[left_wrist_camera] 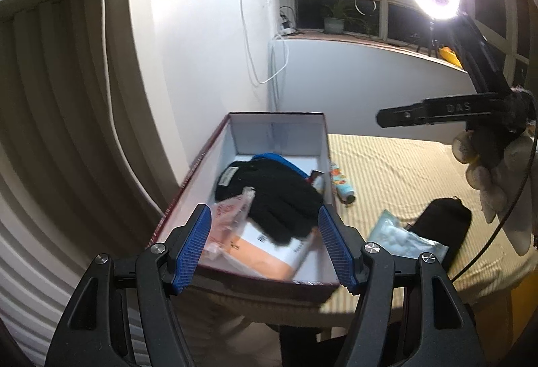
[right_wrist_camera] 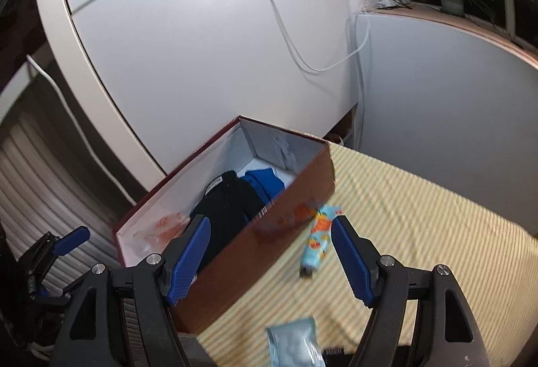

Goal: Organize soft objects
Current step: 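Move the right gripper to the black drawstring pouch on the bed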

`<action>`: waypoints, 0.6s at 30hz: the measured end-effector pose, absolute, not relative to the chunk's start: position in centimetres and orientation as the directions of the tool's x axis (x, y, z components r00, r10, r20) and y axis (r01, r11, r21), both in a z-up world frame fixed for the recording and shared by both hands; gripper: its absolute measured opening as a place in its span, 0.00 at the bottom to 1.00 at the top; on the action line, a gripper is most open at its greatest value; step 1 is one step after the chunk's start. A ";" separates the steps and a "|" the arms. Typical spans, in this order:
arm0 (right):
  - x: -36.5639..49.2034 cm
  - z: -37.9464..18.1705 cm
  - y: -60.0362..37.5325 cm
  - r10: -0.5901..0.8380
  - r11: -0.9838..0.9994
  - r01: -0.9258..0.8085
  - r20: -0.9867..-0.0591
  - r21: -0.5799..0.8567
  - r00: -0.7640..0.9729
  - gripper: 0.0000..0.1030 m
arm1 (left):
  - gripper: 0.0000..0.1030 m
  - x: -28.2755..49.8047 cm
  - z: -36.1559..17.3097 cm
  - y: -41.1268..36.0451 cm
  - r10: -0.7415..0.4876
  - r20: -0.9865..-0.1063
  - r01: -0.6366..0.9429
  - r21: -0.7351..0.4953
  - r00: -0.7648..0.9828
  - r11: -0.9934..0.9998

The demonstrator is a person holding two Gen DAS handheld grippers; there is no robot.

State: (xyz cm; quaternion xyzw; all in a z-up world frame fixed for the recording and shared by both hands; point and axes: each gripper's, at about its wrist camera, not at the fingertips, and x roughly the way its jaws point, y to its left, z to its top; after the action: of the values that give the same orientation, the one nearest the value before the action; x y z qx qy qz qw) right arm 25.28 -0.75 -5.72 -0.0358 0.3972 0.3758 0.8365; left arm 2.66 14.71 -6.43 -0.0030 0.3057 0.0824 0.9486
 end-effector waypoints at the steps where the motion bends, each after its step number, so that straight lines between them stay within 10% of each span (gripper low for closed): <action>1: 25.0 -5.7 -1.6 0.603 0.717 -0.653 -0.689 0.245 0.403 0.69 | 0.64 2.4 -6.5 14.4 0.149 -0.579 -0.154 0.042 0.802 0.987; 18: 17.7 -11.2 -20.2 0.617 0.781 -0.438 -0.660 0.445 0.428 0.68 | 0.64 -2.7 -10.1 8.9 0.005 -0.581 -0.103 -0.136 0.814 0.985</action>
State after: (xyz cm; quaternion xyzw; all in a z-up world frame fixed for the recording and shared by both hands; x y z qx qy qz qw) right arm 17.66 -20.24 -11.16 0.1034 0.4324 0.3144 0.8388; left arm -2.70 8.93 -10.07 -0.0809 0.3040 0.0285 0.9488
